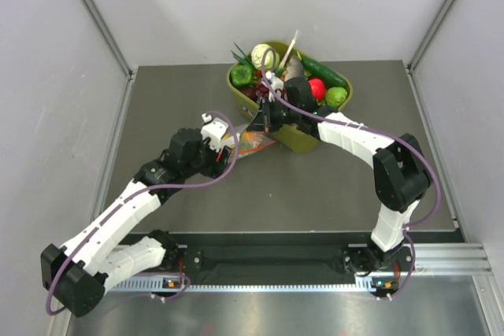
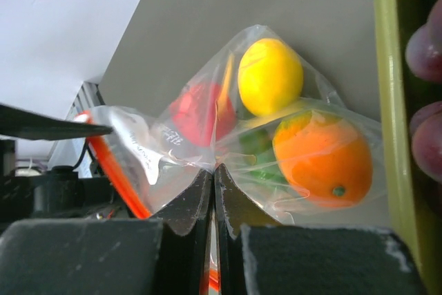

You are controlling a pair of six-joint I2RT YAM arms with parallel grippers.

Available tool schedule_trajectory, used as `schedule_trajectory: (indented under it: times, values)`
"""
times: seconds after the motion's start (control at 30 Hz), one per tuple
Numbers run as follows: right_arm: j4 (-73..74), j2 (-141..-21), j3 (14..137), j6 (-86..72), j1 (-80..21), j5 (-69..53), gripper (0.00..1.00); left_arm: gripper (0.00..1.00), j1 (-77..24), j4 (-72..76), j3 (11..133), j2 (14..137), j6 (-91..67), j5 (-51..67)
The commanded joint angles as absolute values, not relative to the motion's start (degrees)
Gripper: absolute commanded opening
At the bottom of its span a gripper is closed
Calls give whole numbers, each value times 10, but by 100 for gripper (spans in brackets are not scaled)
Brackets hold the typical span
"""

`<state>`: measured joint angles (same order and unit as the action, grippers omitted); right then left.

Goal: Open the zip-top bag and remove the fake food

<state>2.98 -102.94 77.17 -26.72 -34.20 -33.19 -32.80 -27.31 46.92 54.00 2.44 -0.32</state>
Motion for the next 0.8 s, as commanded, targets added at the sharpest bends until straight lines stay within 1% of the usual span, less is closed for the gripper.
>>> schedule_trajectory:
  times: [0.0, 0.03, 0.13, 0.17, 0.27, 0.3, 0.37, 0.4, 0.43, 0.47, 0.5, 0.57, 0.6, 0.63, 0.7, 0.77]
  values:
    - [4, -1026, 798, -275, -335, -356, 0, 68, -334, -289, 493, 563, 31, -80]
    - [4, -1023, 795, -274, -334, -358, 0, 66, -335, -291, 497, 568, 31, -92]
    - [4, -1016, 789, -273, -333, -363, 0, 52, -338, -293, 499, 574, 29, -124]
    - [4, -1014, 788, -272, -334, -365, 0, 39, -338, -293, 499, 573, 31, -126]
    - [4, -1005, 781, -265, -335, -367, 0, 19, -338, -292, 499, 568, 32, -125]
    - [5, -1003, 779, -265, -334, -368, 0, 9, -338, -293, 498, 567, 33, -124]
    - [7, -994, 775, -262, -334, -370, 0, 2, -338, -293, 498, 564, 33, -120]
    - [7, -991, 773, -261, -334, -371, 0, 0, -338, -292, 498, 563, 33, -119]
    - [8, -986, 772, -260, -334, -372, 1, 0, -338, -292, 498, 562, 33, -116]
    - [11, -984, 773, -258, -334, -377, 3, 0, -338, -293, 498, 557, 33, -114]
    - [11, -983, 773, -254, -334, -380, 14, 0, -338, -293, 499, 555, 34, -113]
    - [18, -968, 769, -243, -335, -383, 25, 0, -339, -296, 505, 542, 37, -107]
    - [18, -961, 765, -238, -335, -382, 39, 0, -338, -299, 512, 538, 39, -106]
    - [17, -940, 753, -221, -335, -381, 45, 0, -338, -302, 518, 529, 40, -102]
    - [14, -915, 743, -180, -337, -372, 54, 0, -338, -315, 535, 524, 45, -95]
    - [29, -881, 737, -142, -346, -348, 58, 0, -338, -325, 549, 525, 48, -75]
